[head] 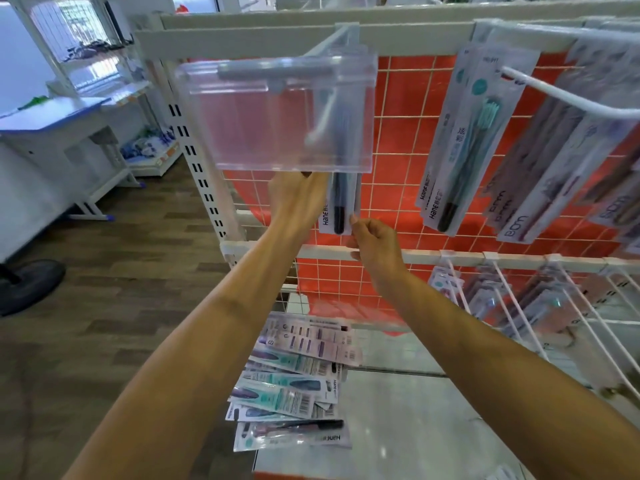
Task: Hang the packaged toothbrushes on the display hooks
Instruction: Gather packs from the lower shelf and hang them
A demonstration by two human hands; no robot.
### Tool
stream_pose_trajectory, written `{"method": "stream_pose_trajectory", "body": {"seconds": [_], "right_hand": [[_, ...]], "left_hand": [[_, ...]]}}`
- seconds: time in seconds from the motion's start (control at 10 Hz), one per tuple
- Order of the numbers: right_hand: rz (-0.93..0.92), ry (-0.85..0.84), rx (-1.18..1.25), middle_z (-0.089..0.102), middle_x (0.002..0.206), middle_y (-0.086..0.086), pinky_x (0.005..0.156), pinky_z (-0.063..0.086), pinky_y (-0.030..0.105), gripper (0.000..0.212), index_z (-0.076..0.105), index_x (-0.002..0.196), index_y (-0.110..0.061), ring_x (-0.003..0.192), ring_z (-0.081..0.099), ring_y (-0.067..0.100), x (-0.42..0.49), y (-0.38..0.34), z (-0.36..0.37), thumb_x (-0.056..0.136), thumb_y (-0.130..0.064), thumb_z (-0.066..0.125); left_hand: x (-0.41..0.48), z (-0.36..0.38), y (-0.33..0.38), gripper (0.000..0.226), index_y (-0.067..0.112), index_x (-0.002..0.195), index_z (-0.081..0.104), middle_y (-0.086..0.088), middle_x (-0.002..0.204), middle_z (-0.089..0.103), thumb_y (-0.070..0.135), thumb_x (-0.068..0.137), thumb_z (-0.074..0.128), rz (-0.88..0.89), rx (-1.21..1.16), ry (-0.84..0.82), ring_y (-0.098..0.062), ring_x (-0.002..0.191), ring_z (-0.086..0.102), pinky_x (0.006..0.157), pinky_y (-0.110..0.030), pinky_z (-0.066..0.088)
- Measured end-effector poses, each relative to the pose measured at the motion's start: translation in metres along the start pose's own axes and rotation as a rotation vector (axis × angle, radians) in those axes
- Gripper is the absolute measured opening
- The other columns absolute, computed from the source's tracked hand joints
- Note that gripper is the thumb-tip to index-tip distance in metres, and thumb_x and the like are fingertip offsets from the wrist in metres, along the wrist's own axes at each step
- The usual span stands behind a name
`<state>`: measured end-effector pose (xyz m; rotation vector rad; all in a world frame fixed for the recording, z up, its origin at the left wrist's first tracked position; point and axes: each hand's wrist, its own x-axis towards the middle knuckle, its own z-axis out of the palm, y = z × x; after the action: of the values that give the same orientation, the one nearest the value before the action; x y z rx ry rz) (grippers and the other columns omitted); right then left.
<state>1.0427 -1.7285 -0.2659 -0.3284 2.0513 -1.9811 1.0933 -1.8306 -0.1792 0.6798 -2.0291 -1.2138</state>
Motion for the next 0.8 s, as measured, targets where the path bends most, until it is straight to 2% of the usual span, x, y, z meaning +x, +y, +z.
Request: {"method": "stream_pose_trajectory", "body": {"seconds": [0.1, 0.2, 0.3, 0.4, 0.5, 0.6, 0.7, 0.8], "right_hand": [[0.021, -0.014, -0.024, 0.063, 0.086, 0.002, 0.072, 0.052, 0.028, 0.021, 0.058, 0.082, -0.020, 0.081, 0.060, 0.015, -0.003, 0.007, -0.003, 0.098, -0.032, 0.053], [0.082, -0.008, -0.025, 0.062, 0.083, 0.000, 0.070, 0.049, 0.026, 0.021, 0.058, 0.081, -0.018, 0.075, 0.059, 0.012, -0.009, 0.017, -0.005, 0.098, -0.029, 0.054], [0.099, -0.030, -0.057, 0.058, 0.075, 0.005, 0.067, 0.046, 0.032, 0.025, 0.057, 0.075, -0.014, 0.070, 0.052, 0.016, -0.016, 0.029, -0.008, 0.098, -0.025, 0.053], [0.088, -0.068, -0.121, 0.056, 0.070, 0.007, 0.061, 0.042, 0.032, 0.028, 0.057, 0.071, -0.011, 0.067, 0.049, 0.018, -0.022, 0.043, -0.007, 0.096, -0.021, 0.052], [0.102, -0.100, -0.224, 0.060, 0.075, 0.008, 0.067, 0.044, 0.038, 0.027, 0.061, 0.075, -0.009, 0.071, 0.052, 0.022, -0.029, 0.058, -0.006, 0.096, -0.025, 0.053], [0.128, -0.163, -0.277, 0.061, 0.081, 0.009, 0.069, 0.046, 0.039, 0.030, 0.063, 0.087, -0.001, 0.073, 0.052, 0.022, -0.036, 0.073, -0.004, 0.097, -0.027, 0.053], [0.117, -0.229, -0.343, 0.060, 0.081, 0.008, 0.073, 0.048, 0.039, 0.028, 0.061, 0.082, -0.004, 0.076, 0.054, 0.023, -0.044, 0.086, 0.000, 0.098, -0.025, 0.051], [0.112, -0.281, -0.410, 0.065, 0.089, 0.006, 0.083, 0.051, 0.043, 0.020, 0.062, 0.083, -0.015, 0.087, 0.060, 0.026, -0.051, 0.099, 0.007, 0.098, -0.024, 0.052]], "left_hand": [[-0.011, -0.002, -0.005, 0.027, 0.025, 0.084, 0.057, 0.007, 0.077, 0.060, 0.048, 0.096, 0.051, -0.009, -0.024, -0.034, -0.008, 0.065, 0.055, 0.061, -0.024, 0.046], [-0.017, 0.000, -0.025, 0.032, 0.017, 0.093, 0.061, 0.005, 0.084, 0.065, 0.048, 0.095, 0.052, -0.052, 0.001, -0.082, -0.010, 0.075, 0.061, 0.067, -0.025, 0.048], [-0.027, 0.000, -0.044, 0.029, 0.016, 0.098, 0.061, 0.003, 0.089, 0.066, 0.044, 0.095, 0.056, -0.100, 0.005, -0.114, -0.013, 0.084, 0.063, 0.072, -0.026, 0.050], [-0.043, -0.005, -0.058, 0.026, 0.016, 0.101, 0.060, 0.005, 0.089, 0.063, 0.041, 0.095, 0.057, -0.142, 0.030, -0.135, -0.009, 0.081, 0.059, 0.068, -0.020, 0.046], [-0.055, -0.011, -0.076, 0.023, 0.015, 0.101, 0.060, 0.002, 0.089, 0.063, 0.037, 0.096, 0.056, -0.161, 0.083, -0.163, -0.014, 0.083, 0.060, 0.072, -0.025, 0.049], [-0.065, -0.018, -0.096, 0.020, 0.015, 0.099, 0.062, 0.004, 0.086, 0.063, 0.034, 0.095, 0.057, -0.178, 0.233, -0.167, -0.013, 0.084, 0.060, 0.067, -0.021, 0.041], [-0.079, -0.022, -0.113, 0.019, 0.016, 0.097, 0.063, 0.007, 0.086, 0.062, 0.035, 0.094, 0.060, -0.182, 0.329, -0.185, -0.011, 0.085, 0.059, 0.074, -0.022, 0.039], [-0.093, -0.024, -0.129, 0.018, 0.018, 0.098, 0.062, 0.007, 0.091, 0.062, 0.036, 0.094, 0.060, -0.174, 0.435, -0.237, -0.011, 0.086, 0.058, 0.075, -0.025, 0.042]]}}
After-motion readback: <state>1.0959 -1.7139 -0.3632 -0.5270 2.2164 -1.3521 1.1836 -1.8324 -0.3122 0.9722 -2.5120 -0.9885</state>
